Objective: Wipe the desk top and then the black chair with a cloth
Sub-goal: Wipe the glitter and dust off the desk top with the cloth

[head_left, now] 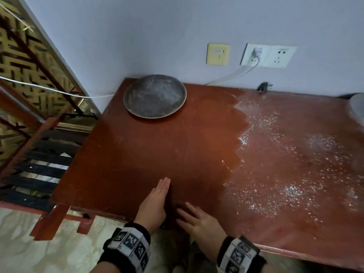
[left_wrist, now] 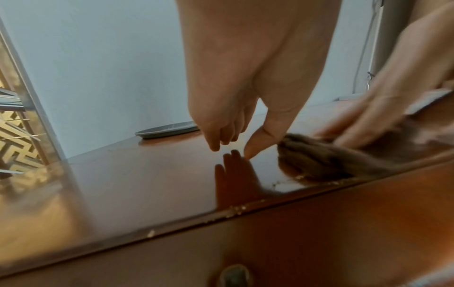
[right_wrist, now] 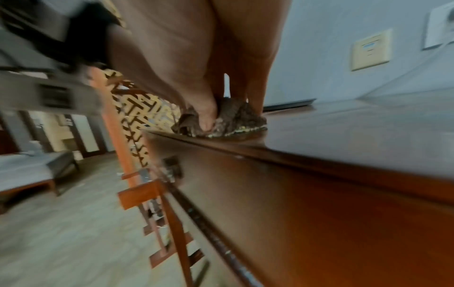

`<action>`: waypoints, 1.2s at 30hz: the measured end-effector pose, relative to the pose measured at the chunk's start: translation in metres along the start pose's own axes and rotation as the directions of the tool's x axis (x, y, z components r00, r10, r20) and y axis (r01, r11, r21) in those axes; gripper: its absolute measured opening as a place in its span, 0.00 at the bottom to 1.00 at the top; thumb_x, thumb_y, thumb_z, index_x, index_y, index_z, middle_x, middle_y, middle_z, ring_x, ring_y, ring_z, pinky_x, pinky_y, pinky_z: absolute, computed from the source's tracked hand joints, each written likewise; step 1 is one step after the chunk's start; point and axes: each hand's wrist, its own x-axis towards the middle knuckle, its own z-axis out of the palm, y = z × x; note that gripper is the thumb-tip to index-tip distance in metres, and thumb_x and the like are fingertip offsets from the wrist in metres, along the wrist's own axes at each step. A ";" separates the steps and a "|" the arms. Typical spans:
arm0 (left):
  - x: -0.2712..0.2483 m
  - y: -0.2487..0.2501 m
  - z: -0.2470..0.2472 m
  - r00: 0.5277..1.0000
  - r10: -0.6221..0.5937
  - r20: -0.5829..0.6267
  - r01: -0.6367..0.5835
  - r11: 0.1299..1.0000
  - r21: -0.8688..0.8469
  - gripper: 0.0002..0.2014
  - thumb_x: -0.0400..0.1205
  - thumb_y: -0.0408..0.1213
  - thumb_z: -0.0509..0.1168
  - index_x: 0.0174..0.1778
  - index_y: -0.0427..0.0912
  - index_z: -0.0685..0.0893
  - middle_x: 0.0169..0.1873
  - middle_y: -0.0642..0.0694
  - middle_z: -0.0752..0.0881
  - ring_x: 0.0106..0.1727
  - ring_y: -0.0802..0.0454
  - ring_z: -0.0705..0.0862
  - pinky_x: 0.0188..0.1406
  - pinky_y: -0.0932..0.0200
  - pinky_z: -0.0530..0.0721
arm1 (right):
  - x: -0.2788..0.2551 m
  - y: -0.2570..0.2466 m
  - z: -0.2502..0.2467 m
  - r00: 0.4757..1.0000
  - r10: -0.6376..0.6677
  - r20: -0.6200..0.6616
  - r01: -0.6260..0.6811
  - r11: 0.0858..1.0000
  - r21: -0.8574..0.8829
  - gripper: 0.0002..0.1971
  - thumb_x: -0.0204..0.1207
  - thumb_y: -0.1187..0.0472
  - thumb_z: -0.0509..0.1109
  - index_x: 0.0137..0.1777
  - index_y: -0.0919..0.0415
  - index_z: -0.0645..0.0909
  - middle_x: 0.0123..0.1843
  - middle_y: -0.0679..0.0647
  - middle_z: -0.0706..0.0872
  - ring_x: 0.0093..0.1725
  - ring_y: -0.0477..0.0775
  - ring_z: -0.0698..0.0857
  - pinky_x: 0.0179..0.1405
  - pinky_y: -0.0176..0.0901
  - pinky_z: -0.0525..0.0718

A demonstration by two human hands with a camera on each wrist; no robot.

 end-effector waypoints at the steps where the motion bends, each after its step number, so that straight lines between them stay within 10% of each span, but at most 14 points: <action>1: 0.000 0.002 0.001 1.000 0.006 0.000 -0.006 1.000 0.006 0.40 0.80 0.18 0.52 0.83 0.46 0.42 0.83 0.52 0.46 0.83 0.59 0.44 0.79 0.66 0.48 | -0.007 -0.006 0.005 0.998 -0.062 0.014 0.061 0.998 0.023 0.15 0.67 0.53 0.60 0.40 0.42 0.90 0.51 0.39 0.90 0.51 0.47 0.89 0.42 0.39 0.89; 6: 0.001 0.012 0.002 1.000 0.026 0.013 -0.027 0.999 0.022 0.41 0.77 0.15 0.51 0.83 0.45 0.42 0.83 0.50 0.46 0.83 0.57 0.45 0.80 0.65 0.48 | -0.007 0.034 -0.025 0.976 0.018 -0.217 -0.005 0.998 0.062 0.17 0.65 0.62 0.62 0.46 0.49 0.90 0.52 0.45 0.90 0.52 0.46 0.89 0.43 0.34 0.87; 10: -0.003 0.023 0.008 0.999 0.025 0.034 -0.026 0.999 0.024 0.41 0.77 0.15 0.51 0.83 0.45 0.42 0.83 0.50 0.46 0.83 0.57 0.45 0.80 0.65 0.49 | -0.001 0.048 -0.028 0.971 0.210 -0.119 -0.205 0.977 0.052 0.16 0.60 0.65 0.66 0.42 0.48 0.91 0.50 0.44 0.91 0.50 0.49 0.90 0.35 0.40 0.89; 16: -0.004 0.035 0.014 0.999 0.018 0.038 -0.019 0.999 0.028 0.39 0.80 0.19 0.52 0.84 0.47 0.44 0.83 0.52 0.47 0.83 0.58 0.48 0.78 0.65 0.49 | -0.022 -0.009 -0.012 0.986 -0.080 -0.149 0.095 0.991 0.096 0.19 0.67 0.55 0.54 0.36 0.45 0.89 0.46 0.39 0.90 0.49 0.41 0.89 0.42 0.31 0.86; 20: -0.004 0.039 0.013 1.000 0.000 -0.008 0.000 1.000 0.009 0.41 0.77 0.15 0.51 0.84 0.47 0.46 0.83 0.50 0.49 0.83 0.58 0.51 0.79 0.65 0.52 | 0.012 0.055 -0.054 0.879 0.242 -0.411 -0.173 0.965 0.199 0.23 0.62 0.71 0.56 0.46 0.53 0.90 0.54 0.50 0.90 0.51 0.50 0.90 0.40 0.37 0.87; 24: -0.004 0.041 0.012 0.999 -0.030 -0.029 0.030 1.000 0.002 0.42 0.78 0.15 0.50 0.83 0.50 0.43 0.83 0.53 0.47 0.83 0.57 0.50 0.78 0.65 0.54 | 0.030 0.149 -0.087 0.839 0.533 -0.110 -0.521 0.844 0.126 0.28 0.76 0.72 0.59 0.72 0.47 0.74 0.79 0.43 0.68 0.77 0.46 0.69 0.74 0.40 0.68; 28: 0.000 0.045 0.015 1.000 -0.018 0.013 0.018 1.000 0.002 0.40 0.79 0.17 0.50 0.83 0.47 0.43 0.83 0.51 0.47 0.83 0.57 0.49 0.78 0.67 0.50 | 0.036 0.161 -0.083 0.783 0.619 0.068 -0.622 0.782 0.035 0.29 0.79 0.70 0.57 0.78 0.46 0.66 0.83 0.45 0.57 0.80 0.53 0.64 0.74 0.47 0.68; 30: 0.006 0.047 0.017 0.999 -0.006 0.044 0.006 1.000 0.008 0.39 0.79 0.18 0.51 0.83 0.47 0.43 0.83 0.50 0.47 0.83 0.57 0.49 0.79 0.66 0.50 | 0.033 0.125 -0.063 0.852 0.516 0.084 -0.520 0.854 0.025 0.29 0.79 0.72 0.55 0.78 0.50 0.66 0.84 0.47 0.56 0.82 0.53 0.57 0.75 0.49 0.68; 34: 0.018 0.058 0.023 0.996 0.013 0.084 -0.017 0.999 0.038 0.37 0.81 0.21 0.50 0.83 0.46 0.42 0.83 0.51 0.46 0.83 0.57 0.49 0.79 0.64 0.54 | 0.010 0.051 -0.037 0.953 0.301 0.011 -0.302 0.953 0.020 0.19 0.65 0.58 0.76 0.58 0.52 0.87 0.65 0.50 0.84 0.65 0.54 0.83 0.50 0.37 0.85; 36: 0.021 0.062 0.024 0.995 0.026 0.092 -0.029 0.999 0.040 0.37 0.81 0.21 0.50 0.83 0.46 0.42 0.83 0.51 0.46 0.83 0.58 0.49 0.79 0.64 0.54 | 0.006 0.059 -0.045 0.930 0.361 0.067 -0.365 0.929 0.068 0.24 0.76 0.61 0.69 0.73 0.54 0.75 0.78 0.52 0.69 0.77 0.54 0.69 0.64 0.43 0.78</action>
